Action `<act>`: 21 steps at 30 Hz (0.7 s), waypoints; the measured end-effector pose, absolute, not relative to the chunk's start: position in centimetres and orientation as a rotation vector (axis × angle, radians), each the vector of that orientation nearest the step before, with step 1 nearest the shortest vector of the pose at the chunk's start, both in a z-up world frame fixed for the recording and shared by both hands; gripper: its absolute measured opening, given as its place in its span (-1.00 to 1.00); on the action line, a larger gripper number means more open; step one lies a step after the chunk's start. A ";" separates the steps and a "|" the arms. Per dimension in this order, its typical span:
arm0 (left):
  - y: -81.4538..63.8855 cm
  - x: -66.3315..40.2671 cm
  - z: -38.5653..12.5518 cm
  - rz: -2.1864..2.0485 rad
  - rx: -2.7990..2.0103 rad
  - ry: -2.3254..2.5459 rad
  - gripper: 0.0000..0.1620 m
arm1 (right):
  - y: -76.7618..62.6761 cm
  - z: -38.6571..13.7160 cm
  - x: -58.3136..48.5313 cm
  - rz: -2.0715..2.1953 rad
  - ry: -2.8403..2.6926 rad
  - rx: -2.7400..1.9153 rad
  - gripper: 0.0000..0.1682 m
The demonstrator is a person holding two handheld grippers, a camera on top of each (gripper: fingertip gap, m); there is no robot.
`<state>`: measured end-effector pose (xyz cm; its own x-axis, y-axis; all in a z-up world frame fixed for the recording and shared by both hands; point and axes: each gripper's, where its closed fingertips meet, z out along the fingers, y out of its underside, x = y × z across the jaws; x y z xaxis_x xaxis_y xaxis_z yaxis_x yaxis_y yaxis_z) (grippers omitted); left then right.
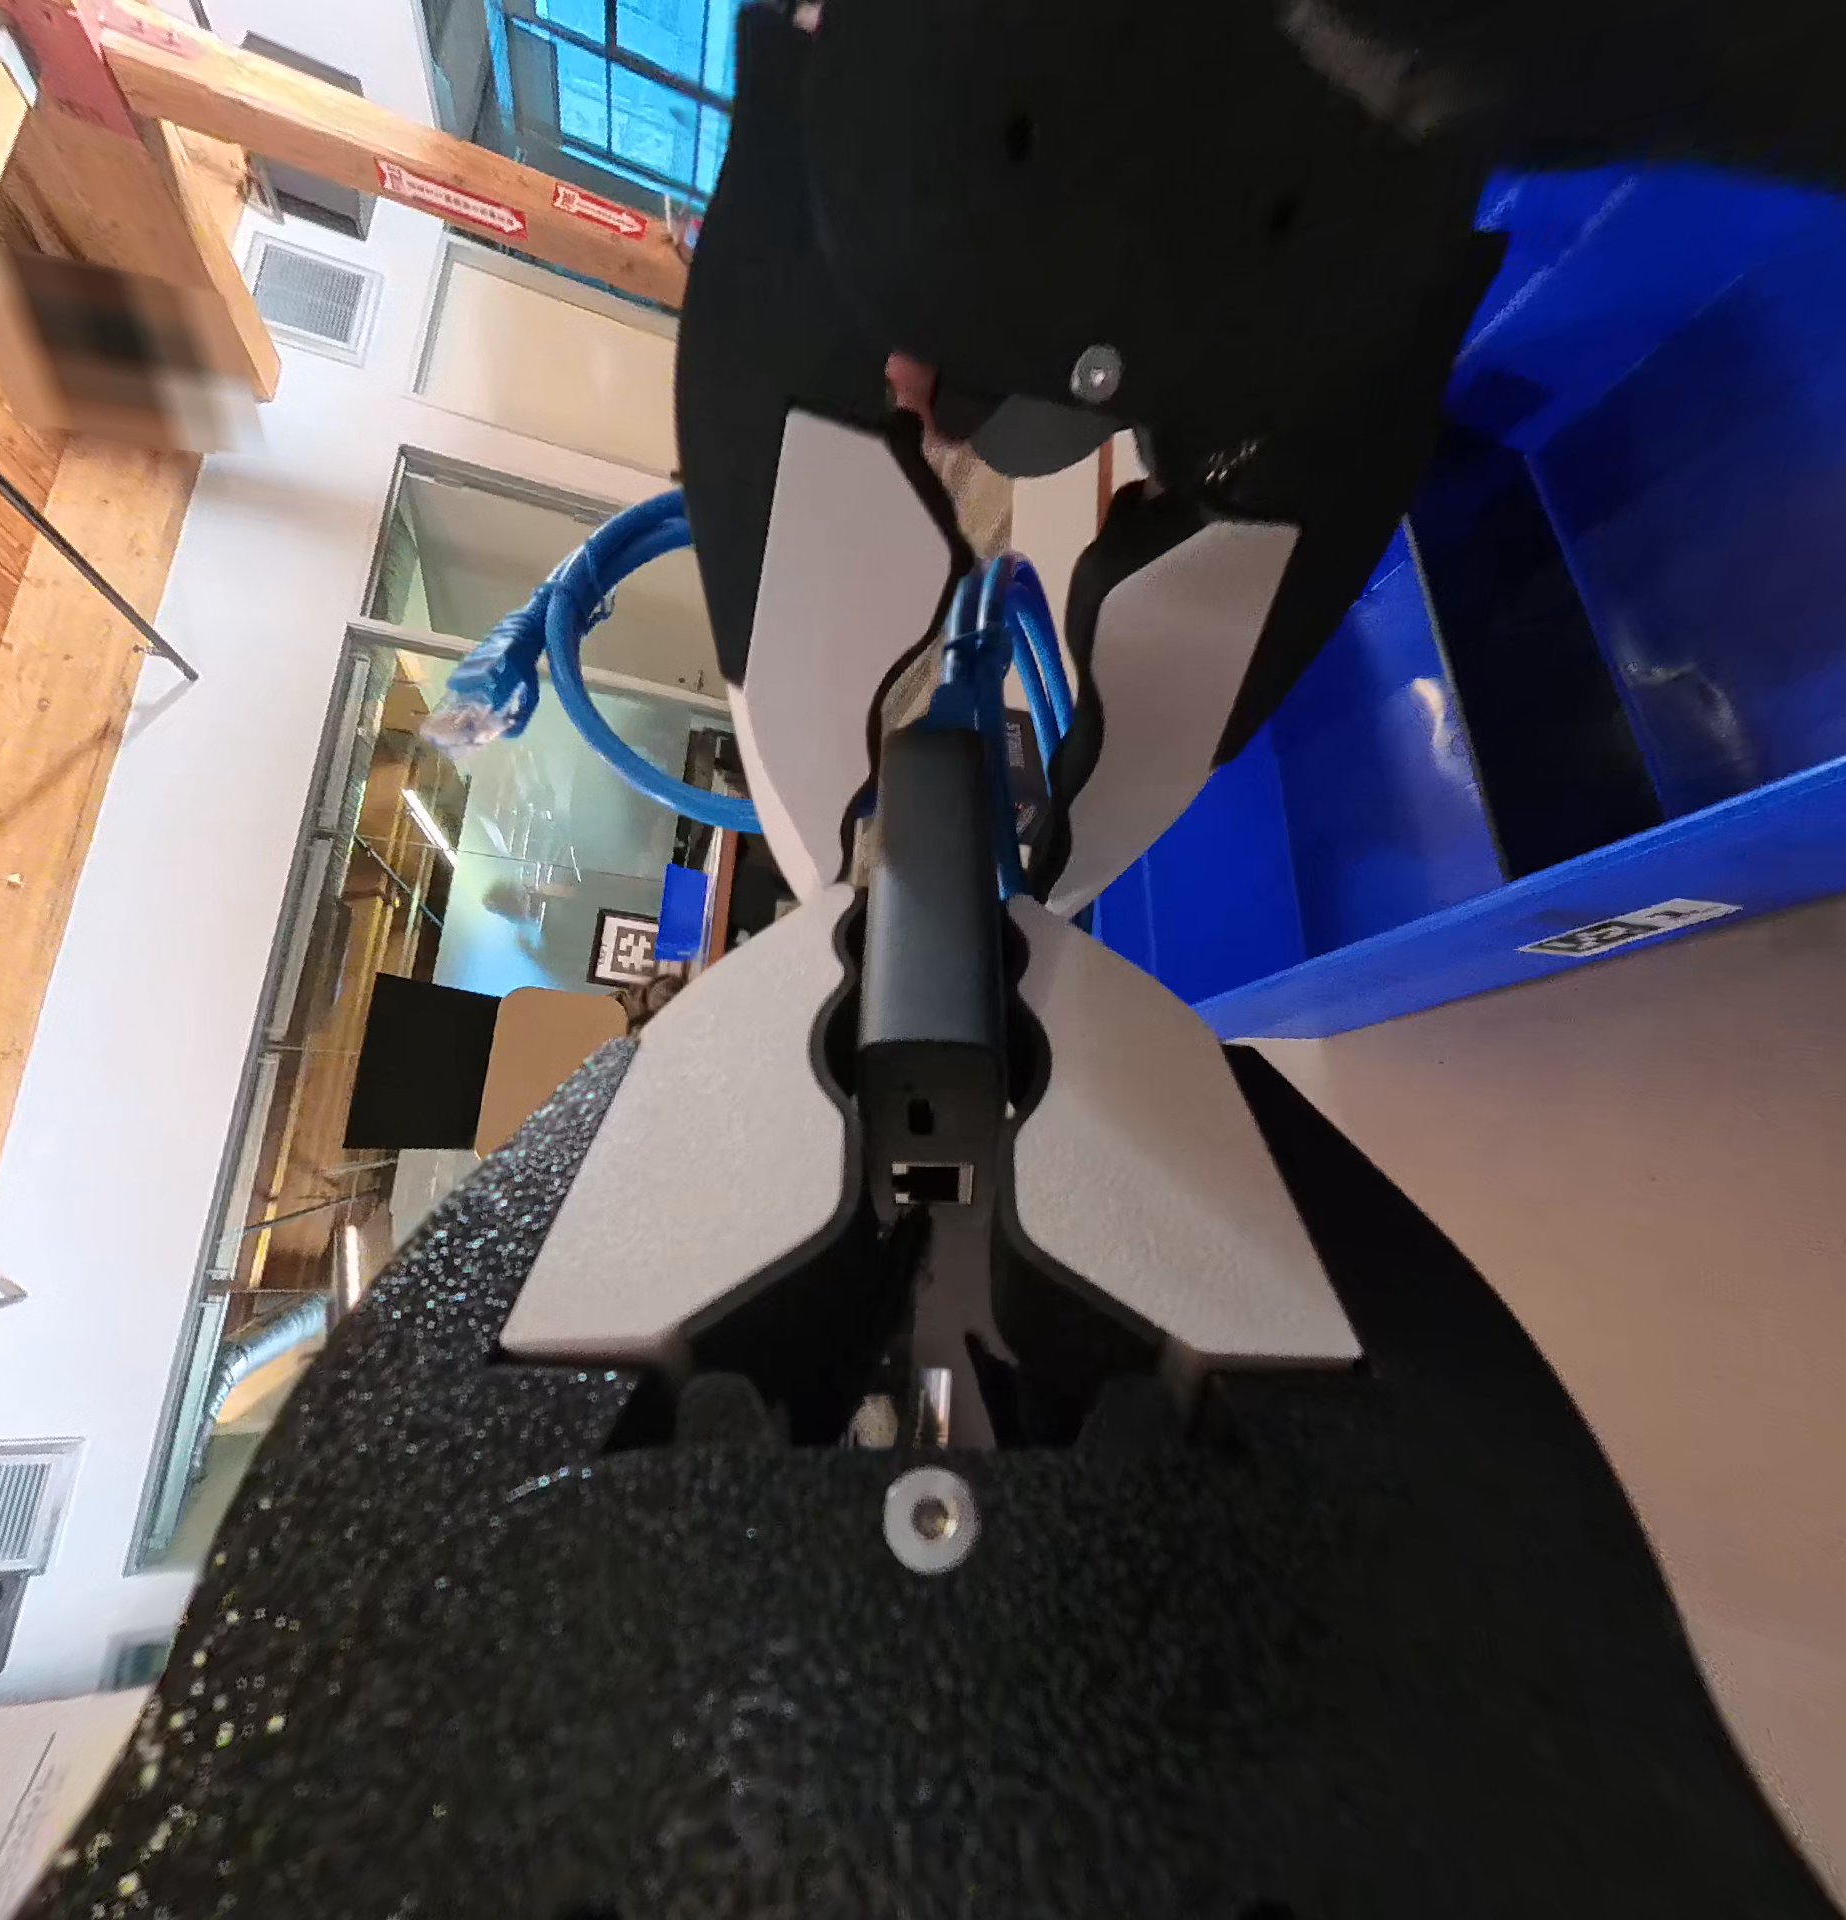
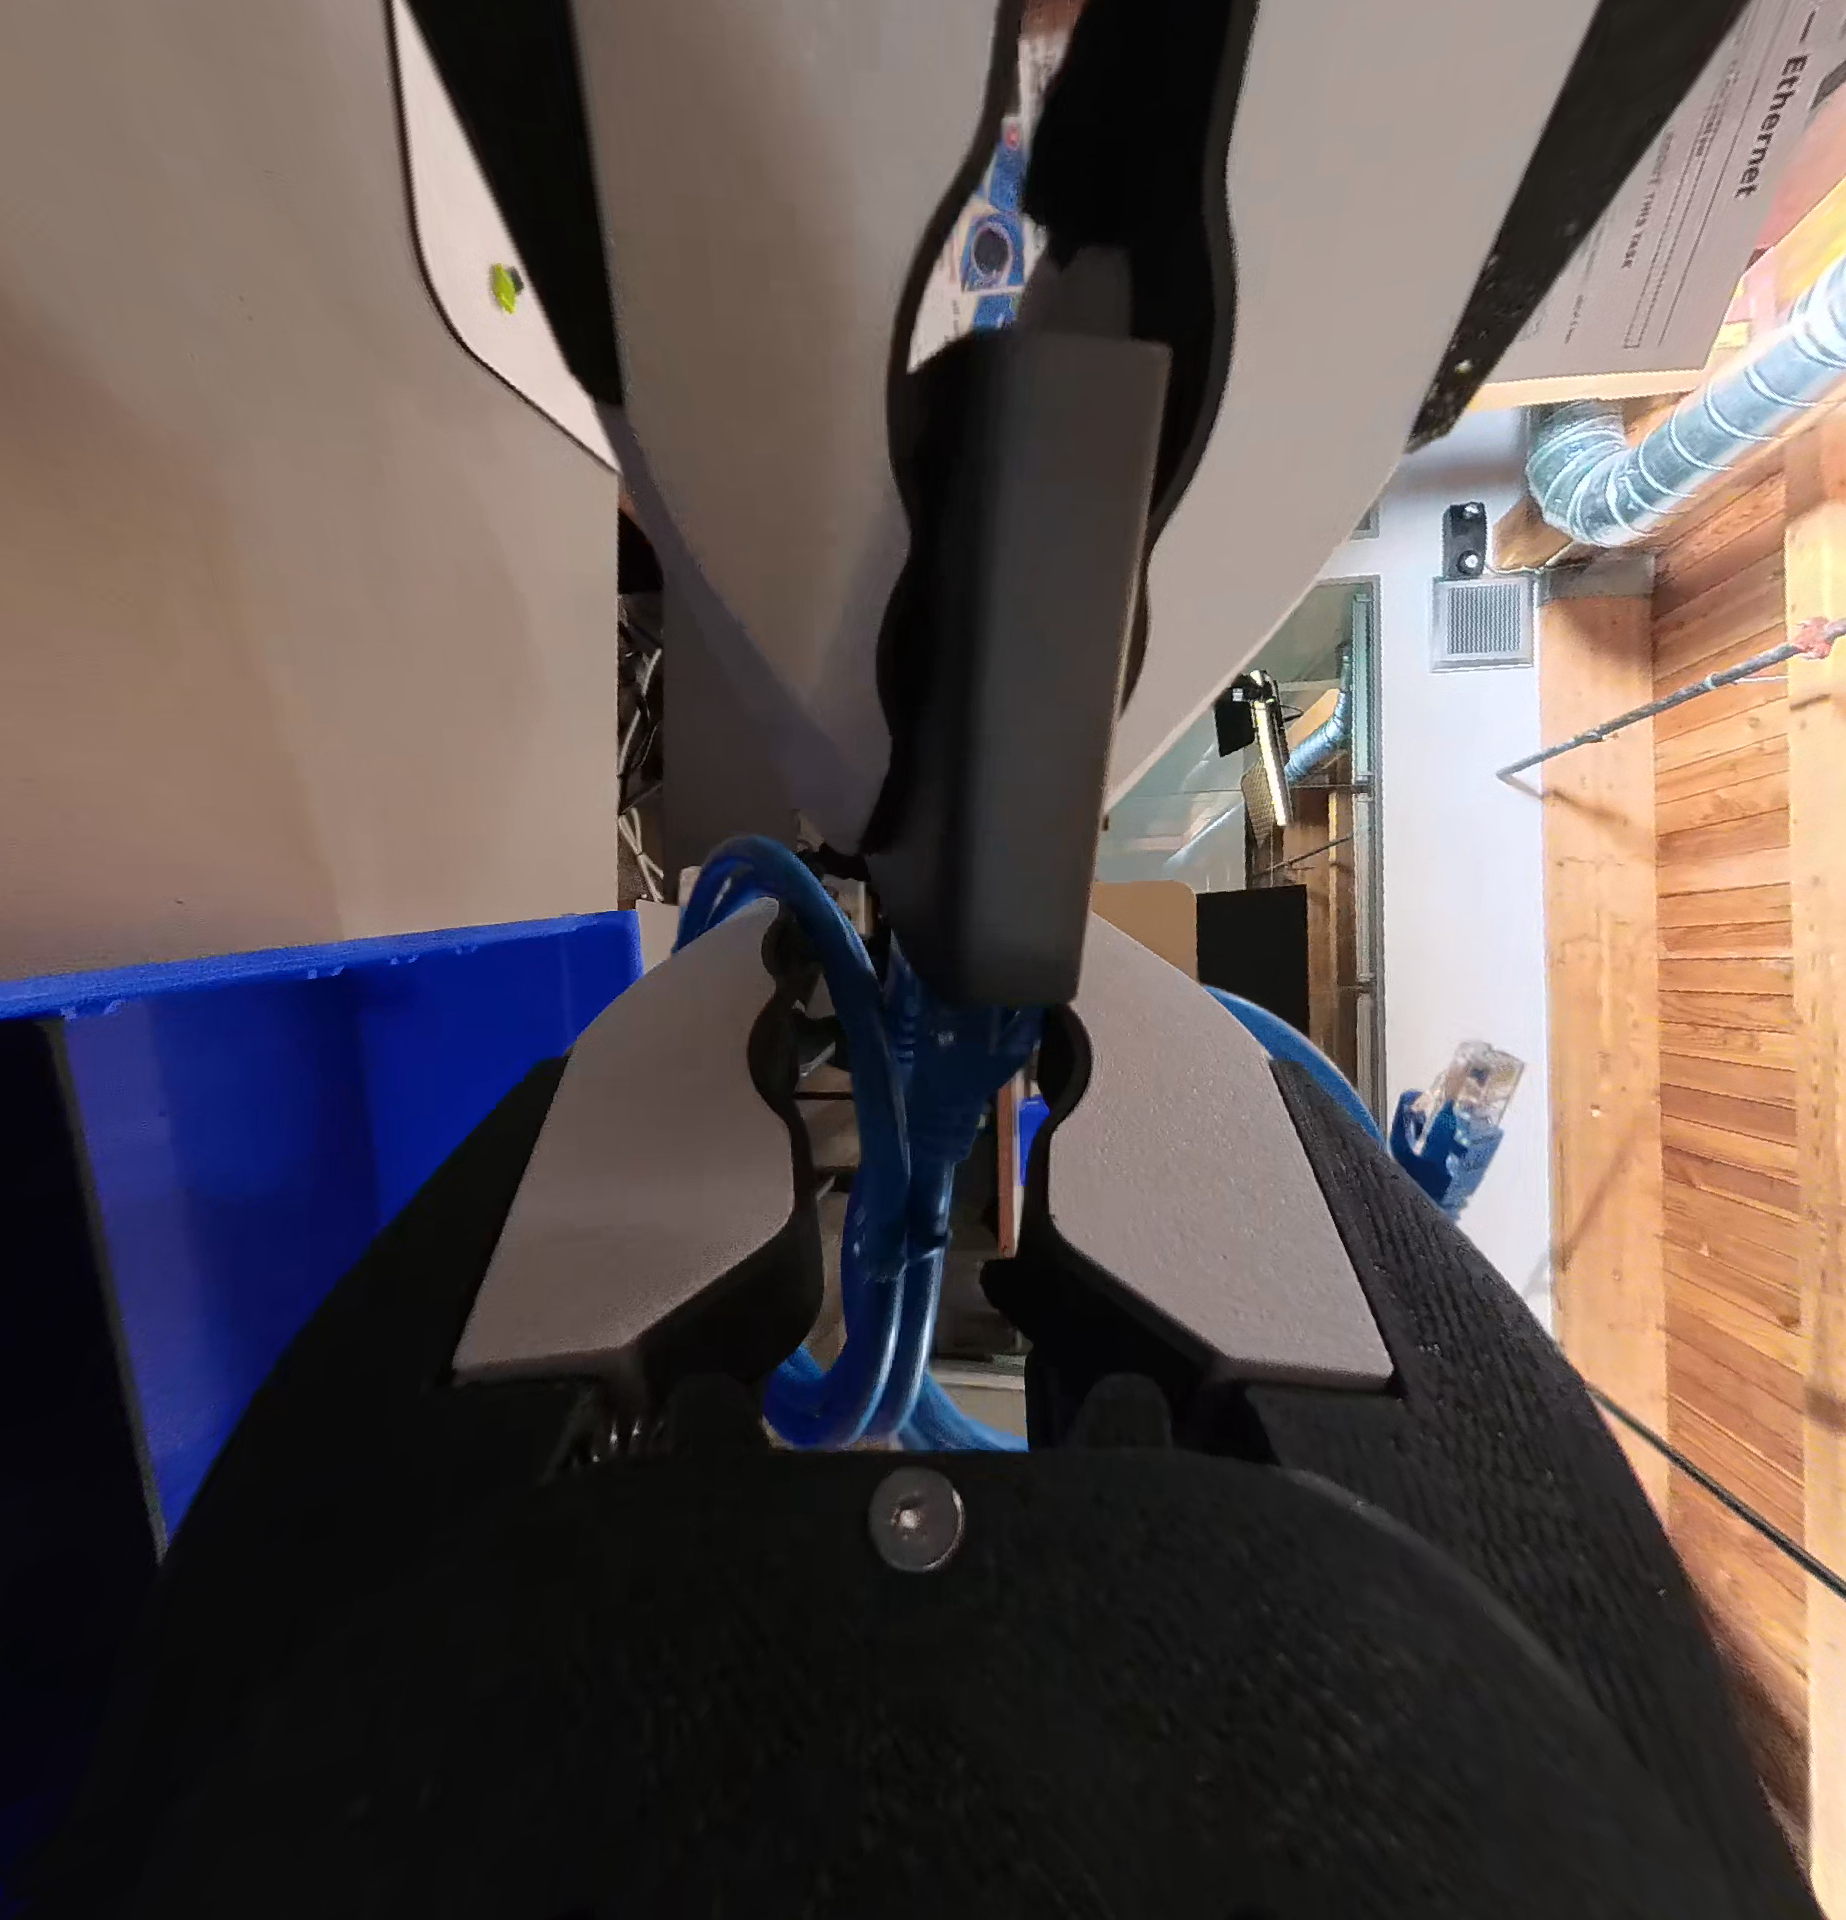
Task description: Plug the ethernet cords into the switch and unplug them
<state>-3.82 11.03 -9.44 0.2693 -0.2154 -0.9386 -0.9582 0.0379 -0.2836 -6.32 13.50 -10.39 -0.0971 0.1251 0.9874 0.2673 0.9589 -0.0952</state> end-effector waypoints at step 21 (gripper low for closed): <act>10.8 -3.3 -9.0 0.804 -1.438 1.154 -0.74 | 13.7 -9.6 -6.5 -0.200 -1.618 -0.233 -0.54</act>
